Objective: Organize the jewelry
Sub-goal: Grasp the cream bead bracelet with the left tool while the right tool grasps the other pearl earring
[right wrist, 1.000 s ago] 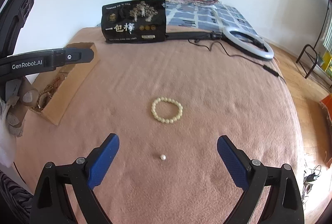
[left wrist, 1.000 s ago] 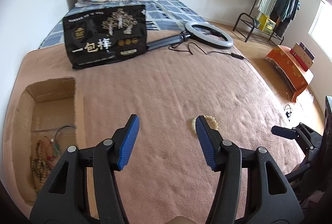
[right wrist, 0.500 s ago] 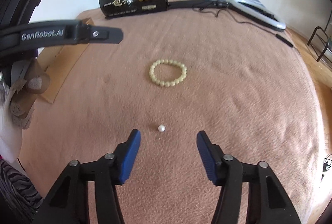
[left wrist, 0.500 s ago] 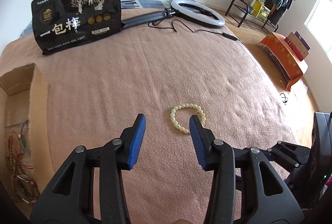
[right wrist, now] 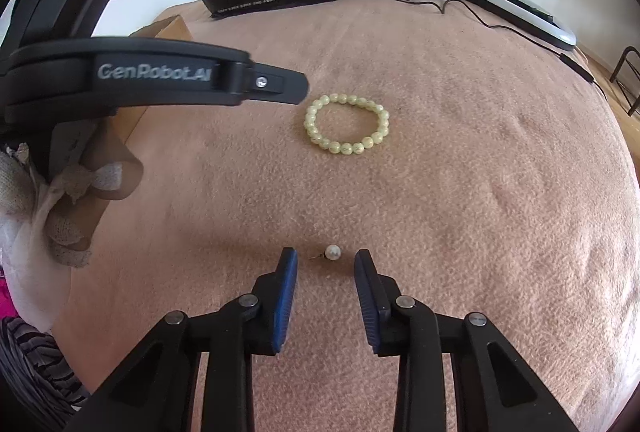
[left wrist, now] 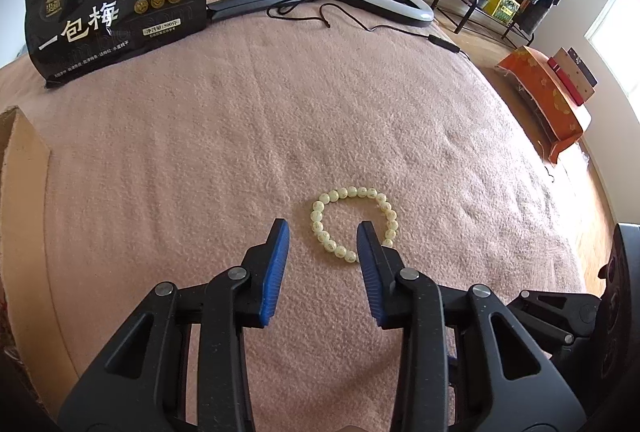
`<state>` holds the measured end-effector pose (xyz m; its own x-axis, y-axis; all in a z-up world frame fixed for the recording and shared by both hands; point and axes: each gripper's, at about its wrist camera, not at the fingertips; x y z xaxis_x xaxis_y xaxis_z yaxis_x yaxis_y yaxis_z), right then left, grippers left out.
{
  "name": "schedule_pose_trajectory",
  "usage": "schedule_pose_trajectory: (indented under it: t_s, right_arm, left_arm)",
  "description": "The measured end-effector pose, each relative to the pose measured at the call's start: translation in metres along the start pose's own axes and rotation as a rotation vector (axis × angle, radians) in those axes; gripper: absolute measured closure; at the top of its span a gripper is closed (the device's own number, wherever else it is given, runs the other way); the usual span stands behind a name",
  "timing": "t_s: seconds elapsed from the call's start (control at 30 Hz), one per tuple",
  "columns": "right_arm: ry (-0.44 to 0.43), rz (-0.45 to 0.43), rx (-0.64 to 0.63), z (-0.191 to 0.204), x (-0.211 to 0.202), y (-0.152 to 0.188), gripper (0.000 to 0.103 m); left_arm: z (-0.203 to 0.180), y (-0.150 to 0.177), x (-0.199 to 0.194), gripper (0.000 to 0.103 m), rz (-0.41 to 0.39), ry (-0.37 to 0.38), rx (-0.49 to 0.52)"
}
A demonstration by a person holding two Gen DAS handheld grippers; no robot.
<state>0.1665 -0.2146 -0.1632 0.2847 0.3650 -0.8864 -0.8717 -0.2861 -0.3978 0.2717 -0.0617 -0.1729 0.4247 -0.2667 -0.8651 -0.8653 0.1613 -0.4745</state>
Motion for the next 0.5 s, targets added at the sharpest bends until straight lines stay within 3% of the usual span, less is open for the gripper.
schedule_pose_trajectory:
  t_s: [0.37,0.5]
  right_arm:
    - [0.035,-0.001,-0.043,-0.003,0.008,-0.007,0.089]
    - [0.046,-0.003,-0.05,-0.004,0.009,-0.007,0.094]
  left_arm:
    - [-0.009,-0.004,0.028,0.068,0.031,-0.008,0.015]
    - [-0.013,-0.005,0.039,0.073,0.041,-0.029,0.021]
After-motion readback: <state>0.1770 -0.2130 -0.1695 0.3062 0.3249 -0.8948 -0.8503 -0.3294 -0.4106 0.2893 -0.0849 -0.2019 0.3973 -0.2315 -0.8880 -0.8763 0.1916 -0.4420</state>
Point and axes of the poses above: each gripper's, at about its wrist camera, not at the fingertips, and x roughly the way its jaws point, z to its left, y to its underside, and after that the axes turned 6 degrees about -y, right-handed
